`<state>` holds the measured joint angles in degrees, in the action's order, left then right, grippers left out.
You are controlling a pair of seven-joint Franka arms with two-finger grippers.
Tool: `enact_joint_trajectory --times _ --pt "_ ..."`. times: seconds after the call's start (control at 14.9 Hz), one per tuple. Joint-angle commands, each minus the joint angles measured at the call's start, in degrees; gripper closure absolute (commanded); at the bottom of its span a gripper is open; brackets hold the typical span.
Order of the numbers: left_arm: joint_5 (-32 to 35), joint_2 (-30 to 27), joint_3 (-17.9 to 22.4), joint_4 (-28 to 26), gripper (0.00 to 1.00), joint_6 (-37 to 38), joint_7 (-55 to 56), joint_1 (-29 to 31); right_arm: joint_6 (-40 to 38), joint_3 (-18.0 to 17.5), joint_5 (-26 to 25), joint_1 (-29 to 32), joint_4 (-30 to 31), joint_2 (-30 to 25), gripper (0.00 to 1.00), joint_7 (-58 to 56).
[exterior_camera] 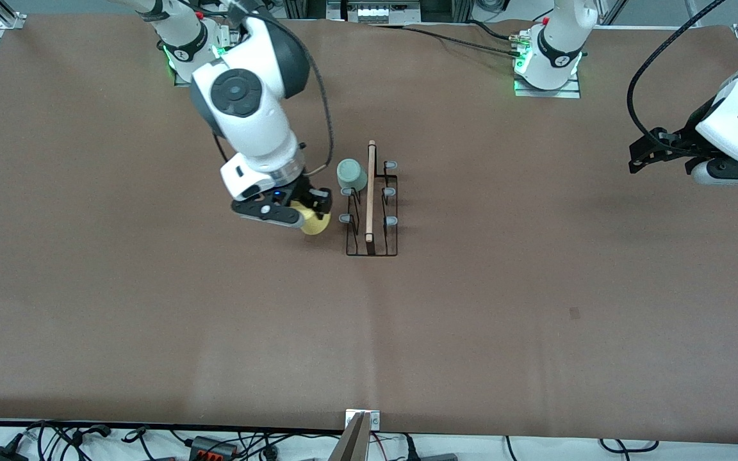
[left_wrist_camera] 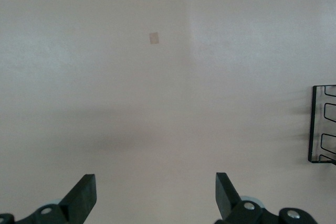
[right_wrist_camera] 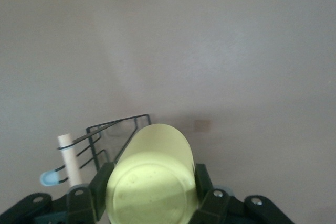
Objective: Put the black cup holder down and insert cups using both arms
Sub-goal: 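Carry the yellow cup onto a rack peg with the right gripper and release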
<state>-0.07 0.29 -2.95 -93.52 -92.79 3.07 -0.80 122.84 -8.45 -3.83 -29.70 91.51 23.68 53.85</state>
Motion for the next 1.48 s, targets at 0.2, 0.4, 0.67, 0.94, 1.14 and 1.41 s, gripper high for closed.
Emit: enact_joint_trajectory --times 0.2,0.4,0.67,0.94,1.14,1.41 --pt "-0.90 0.42 -0.13 1.41 0.00 1.21 -1.75 0.45 0.64 -0.96 -2.50 -1.59 -8.62 8.92 0.85 3.63" --pt "-0.90 0.42 -0.04 1.41 0.00 1.21 -2.01 0.45 0.82 -1.40 -2.32 -1.85 -9.77 10.77 0.84 3.63" --pt "-0.90 0.42 -0.13 1.41 0.00 1.21 -2.01 0.45 2.05 -2.54 -2.24 -1.94 -9.68 12.18 0.76 4.07" --pt "-0.90 0.42 -0.04 1.41 0.00 1.21 -2.01 0.45 2.05 -2.54 -2.50 -2.29 -9.07 12.36 0.69 4.33" --pt "-0.90 0.42 -0.04 1.41 0.00 1.21 -2.01 0.45 2.13 -2.54 -2.85 -2.38 -8.19 12.62 0.38 4.50" --pt "-0.90 0.42 -0.04 1.41 0.00 1.21 -2.01 0.45 2.05 -2.45 -3.03 -2.03 -8.10 12.19 0.00 3.54"
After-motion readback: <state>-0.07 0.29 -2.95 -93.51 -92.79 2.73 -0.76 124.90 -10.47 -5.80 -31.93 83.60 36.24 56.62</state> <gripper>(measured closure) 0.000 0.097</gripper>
